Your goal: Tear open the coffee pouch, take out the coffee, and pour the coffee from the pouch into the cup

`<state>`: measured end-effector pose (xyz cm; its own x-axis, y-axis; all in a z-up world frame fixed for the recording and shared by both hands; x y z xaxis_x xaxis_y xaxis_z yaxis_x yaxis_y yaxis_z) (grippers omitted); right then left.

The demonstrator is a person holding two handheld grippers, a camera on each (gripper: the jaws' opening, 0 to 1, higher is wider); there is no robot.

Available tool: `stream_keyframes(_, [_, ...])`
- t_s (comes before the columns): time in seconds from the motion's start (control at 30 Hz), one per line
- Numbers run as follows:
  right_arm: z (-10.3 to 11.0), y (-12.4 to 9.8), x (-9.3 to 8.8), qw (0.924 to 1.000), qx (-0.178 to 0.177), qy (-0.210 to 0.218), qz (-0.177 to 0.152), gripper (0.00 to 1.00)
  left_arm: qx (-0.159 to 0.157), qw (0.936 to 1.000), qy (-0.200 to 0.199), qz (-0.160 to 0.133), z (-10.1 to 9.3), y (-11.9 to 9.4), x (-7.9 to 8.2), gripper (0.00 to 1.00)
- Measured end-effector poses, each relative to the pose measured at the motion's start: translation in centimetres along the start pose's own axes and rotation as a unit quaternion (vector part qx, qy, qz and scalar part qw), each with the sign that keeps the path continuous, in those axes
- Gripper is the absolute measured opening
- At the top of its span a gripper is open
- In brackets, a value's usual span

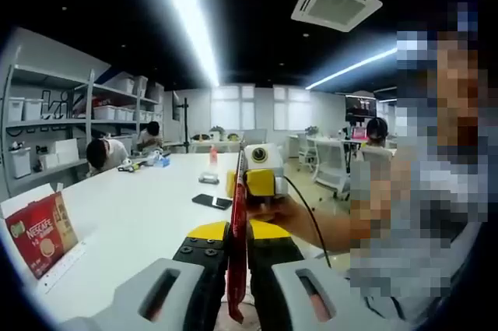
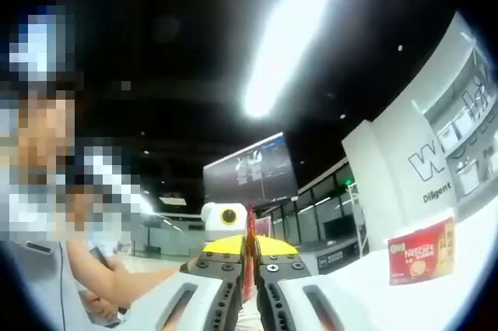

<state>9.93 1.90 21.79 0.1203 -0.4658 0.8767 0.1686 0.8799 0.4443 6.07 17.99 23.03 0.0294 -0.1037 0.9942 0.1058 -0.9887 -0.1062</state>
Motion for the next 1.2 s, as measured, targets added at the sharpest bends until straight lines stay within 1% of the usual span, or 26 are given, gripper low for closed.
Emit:
stream_keyframes(0.1, [0.1,0.2,0.0,1.0000,-0.001,-0.003,0.006,0.05,0.003,1.0000,0.002,0.000,0.0,-0.3,-0.1,0.11])
stream_keyframes(0.23, [0.3,0.3,0.1,0.9999,-0.002,-0.008,0.006,0.05,0.001,0.9999,0.006,-0.010,-0.1,-0.6,-0.1,0.11])
stream_keyframes(0.47, [0.3,0.4,-0.1,1.0000,0.001,-0.005,0.007,0.05,0.006,0.9999,0.007,-0.003,-0.2,-0.7,-0.1,0.11])
stream_keyframes(0.57, [0.2,0.2,-0.1,1.0000,-0.001,-0.003,0.007,0.05,0.008,0.9999,0.006,-0.008,-0.1,-0.8,-0.1,0.11])
stream_keyframes(0.8, [0.4,0.0,0.0,0.9999,-0.003,-0.010,0.008,0.05,0.006,0.9999,0.008,-0.008,-0.1,-0.6,-0.1,0.12])
stream_keyframes(0.97, [0.4,-0.1,-0.1,0.9996,-0.008,-0.020,0.015,0.05,0.010,0.9999,0.007,-0.012,0.0,-1.0,-0.2,0.11])
stream_keyframes(1.03, [0.4,-0.2,-0.2,0.9998,-0.009,-0.015,0.011,0.05,0.010,0.9998,0.006,-0.015,0.0,-1.0,-0.2,0.11])
stream_keyframes(1.17, [0.1,-0.8,-0.8,0.9997,-0.015,0.003,-0.019,0.05,0.007,0.9997,0.004,-0.022,0.0,-0.8,-0.4,0.11])
stream_keyframes(1.2, [0.0,-0.8,-1.1,0.9997,-0.014,0.010,-0.019,0.05,0.005,0.9997,0.003,-0.022,0.0,-0.7,-0.5,0.11])
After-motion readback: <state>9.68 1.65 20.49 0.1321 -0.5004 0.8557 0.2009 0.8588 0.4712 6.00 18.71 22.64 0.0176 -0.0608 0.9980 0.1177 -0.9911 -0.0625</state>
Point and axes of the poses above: the point that each gripper's makers call its tool centre point, and the gripper's own axes: y roughly forward along the fingers, z roughly to its left, x roughly out of its top, the point moved 8 cm from there along -y, roughly backward along the fingers, and after that the axes turned 15 degrees about -x, right-handed, at the moved point
